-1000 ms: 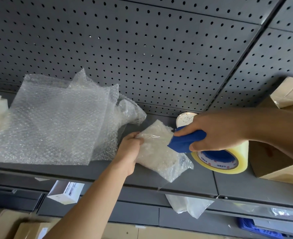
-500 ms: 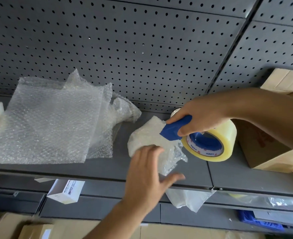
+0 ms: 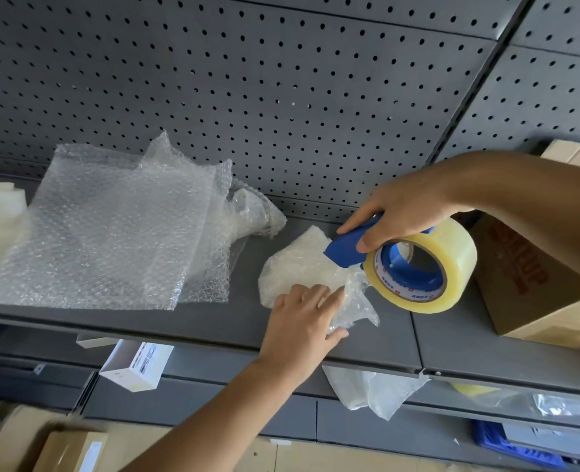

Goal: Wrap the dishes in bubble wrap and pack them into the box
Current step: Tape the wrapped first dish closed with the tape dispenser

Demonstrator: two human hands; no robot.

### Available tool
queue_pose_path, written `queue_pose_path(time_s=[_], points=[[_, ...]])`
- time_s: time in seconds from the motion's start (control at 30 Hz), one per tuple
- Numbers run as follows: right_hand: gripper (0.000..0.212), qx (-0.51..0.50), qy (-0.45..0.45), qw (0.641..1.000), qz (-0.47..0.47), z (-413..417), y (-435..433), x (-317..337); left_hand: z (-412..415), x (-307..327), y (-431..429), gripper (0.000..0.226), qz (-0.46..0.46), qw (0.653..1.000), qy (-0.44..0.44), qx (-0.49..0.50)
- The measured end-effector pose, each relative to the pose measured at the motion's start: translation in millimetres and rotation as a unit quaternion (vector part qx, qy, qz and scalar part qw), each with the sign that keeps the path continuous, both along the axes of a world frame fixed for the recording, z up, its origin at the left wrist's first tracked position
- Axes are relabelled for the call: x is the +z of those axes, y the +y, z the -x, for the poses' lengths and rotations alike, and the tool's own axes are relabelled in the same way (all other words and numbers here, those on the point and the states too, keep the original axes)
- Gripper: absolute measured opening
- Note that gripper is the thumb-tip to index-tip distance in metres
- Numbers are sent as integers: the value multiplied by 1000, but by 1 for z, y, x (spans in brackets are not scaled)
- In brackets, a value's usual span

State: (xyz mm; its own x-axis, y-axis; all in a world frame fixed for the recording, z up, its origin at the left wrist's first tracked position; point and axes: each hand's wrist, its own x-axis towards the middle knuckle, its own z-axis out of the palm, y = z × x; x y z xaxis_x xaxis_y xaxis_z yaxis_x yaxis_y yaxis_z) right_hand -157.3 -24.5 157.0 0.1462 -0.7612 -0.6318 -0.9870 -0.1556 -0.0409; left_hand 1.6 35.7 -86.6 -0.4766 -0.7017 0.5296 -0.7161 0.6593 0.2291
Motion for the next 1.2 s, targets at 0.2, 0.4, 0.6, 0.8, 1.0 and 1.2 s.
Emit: queue_pose_path(time_s=[0.2,0.4,0.6,0.8,1.0,1.2], points=[[37,-10,-12,1000,-9,0,2,5,4,2,-15,34,28,996,66,48],[36,-40,-49,998,-12,4,1,7,4,12,-18,22,-18,989,130,62],[36,-59,-52,997,-11,8,3,3,5,11,-11,46,-63,992,98,51],[34,-99,-64,993,-11,7,-2,2,8,10,-14,35,-33,994,83,57],[37,-97,-47,994,-11,-3,-7,3,11,14,-22,48,-78,992,73,72],[35,-83,-42,996,3,-2,-1,7,11,18,-25,41,-151,981,66,106]])
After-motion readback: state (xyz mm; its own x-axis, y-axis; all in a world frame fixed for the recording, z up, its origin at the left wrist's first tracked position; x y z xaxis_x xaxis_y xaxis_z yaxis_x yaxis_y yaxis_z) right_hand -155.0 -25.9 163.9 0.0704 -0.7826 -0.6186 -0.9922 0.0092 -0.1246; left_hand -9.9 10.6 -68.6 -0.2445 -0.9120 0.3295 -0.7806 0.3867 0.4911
